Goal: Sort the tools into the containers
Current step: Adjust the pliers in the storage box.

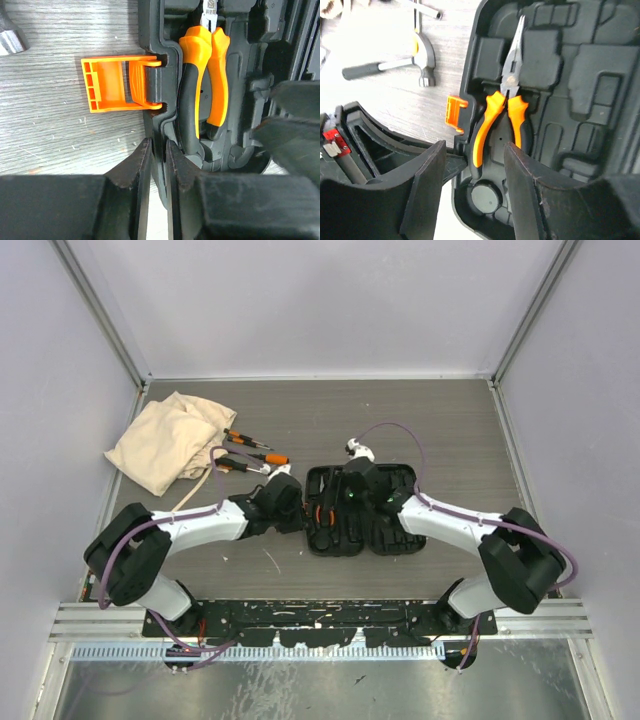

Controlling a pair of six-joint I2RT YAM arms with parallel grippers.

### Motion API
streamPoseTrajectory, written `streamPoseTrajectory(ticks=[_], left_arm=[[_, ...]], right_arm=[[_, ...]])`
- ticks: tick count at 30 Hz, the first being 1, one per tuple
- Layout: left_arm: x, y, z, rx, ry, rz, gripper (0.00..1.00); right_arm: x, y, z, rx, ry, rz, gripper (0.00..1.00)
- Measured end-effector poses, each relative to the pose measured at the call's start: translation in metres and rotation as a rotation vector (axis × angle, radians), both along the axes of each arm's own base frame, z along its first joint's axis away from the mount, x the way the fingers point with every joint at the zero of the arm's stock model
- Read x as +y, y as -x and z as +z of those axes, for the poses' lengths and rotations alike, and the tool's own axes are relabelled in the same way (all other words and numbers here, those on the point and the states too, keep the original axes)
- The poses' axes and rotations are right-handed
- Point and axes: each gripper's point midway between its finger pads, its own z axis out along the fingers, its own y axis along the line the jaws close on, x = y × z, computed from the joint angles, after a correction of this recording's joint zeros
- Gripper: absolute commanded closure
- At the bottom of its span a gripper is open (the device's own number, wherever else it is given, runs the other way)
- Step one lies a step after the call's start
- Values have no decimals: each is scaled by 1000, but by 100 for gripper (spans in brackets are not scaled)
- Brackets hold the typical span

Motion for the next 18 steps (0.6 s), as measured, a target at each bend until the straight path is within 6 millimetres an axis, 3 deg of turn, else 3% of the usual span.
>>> streamPoseTrajectory(ticks=[4, 9, 14, 18], left_arm=[[3, 0, 0, -2, -30, -11, 65], [10, 2, 0, 1, -84, -20, 51], [18, -2, 21, -32, -113, -10, 54], [18, -10, 49, -76, -114, 0, 70]], right_arm=[[-17, -8, 6, -10, -28, -47, 46], [-39, -3, -18, 43, 18, -83, 49], [-46, 4, -29, 75, 36, -81, 53], [-42, 5, -27, 74, 24, -68, 62]])
